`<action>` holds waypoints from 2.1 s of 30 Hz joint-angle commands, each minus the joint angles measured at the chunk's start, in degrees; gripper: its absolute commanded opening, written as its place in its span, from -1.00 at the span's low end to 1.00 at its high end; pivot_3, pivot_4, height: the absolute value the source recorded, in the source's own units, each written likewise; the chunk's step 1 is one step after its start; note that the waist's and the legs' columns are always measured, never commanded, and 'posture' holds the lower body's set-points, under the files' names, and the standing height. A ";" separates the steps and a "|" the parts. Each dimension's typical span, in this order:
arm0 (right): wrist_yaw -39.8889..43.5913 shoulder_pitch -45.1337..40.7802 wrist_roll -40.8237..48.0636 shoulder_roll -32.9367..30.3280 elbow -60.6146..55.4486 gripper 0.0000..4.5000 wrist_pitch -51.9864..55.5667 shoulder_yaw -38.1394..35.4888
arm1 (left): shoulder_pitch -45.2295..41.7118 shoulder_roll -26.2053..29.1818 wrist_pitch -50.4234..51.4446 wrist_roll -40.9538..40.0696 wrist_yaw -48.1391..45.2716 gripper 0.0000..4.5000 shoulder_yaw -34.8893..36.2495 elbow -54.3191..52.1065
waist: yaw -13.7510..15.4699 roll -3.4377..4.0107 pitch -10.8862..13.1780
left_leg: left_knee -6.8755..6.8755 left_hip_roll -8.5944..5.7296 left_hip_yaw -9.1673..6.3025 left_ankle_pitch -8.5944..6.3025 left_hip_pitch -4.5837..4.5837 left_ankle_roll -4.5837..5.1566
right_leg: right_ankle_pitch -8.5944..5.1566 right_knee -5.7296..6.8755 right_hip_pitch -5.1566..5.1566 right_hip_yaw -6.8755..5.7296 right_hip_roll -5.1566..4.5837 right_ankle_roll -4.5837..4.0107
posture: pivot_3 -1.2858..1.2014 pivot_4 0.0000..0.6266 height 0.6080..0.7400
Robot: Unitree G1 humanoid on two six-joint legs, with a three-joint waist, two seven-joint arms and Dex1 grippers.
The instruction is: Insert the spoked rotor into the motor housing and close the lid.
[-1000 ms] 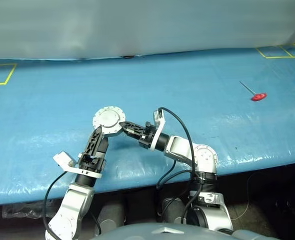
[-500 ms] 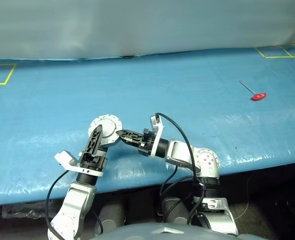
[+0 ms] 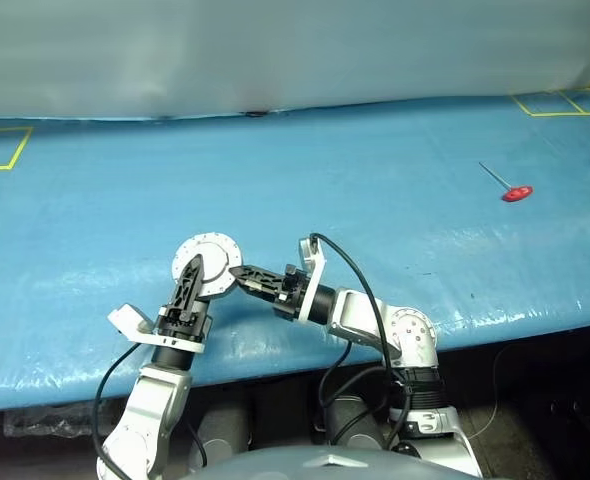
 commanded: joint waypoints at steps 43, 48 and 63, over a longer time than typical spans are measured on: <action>32.36 13.44 -70.29 -14.86 -19.96 1.00 -46.67 20.09 | -59.59 12.50 -8.78 25.27 10.33 0.08 20.09 56.90 | 1.41 -0.83 0.10 | 0.43 -0.08 0.02 -0.01 0.06 0.01 | 0.40 -0.01 0.23 0.07 0.04 0.53 | 0.03 -0.52 1.00; 32.30 14.57 -72.30 -14.35 -19.51 1.00 -47.70 19.76 | -61.49 12.26 -8.58 27.96 8.54 0.08 21.73 60.50 | 1.42 -0.84 0.11 | 0.42 -0.07 0.01 -0.01 0.06 0.00 | 0.45 0.00 0.22 0.07 0.03 0.43 | 0.03 -0.52 1.00; 33.34 14.55 -74.38 -13.23 -18.66 1.00 -47.16 20.23 | -61.53 11.65 -6.80 31.87 7.98 0.08 24.71 61.28 | 1.43 -0.85 0.10 | 0.49 -0.08 0.01 0.00 0.07 -0.01 | 0.56 0.04 0.24 0.07 -0.01 0.32 | 0.03 -0.52 1.00</action>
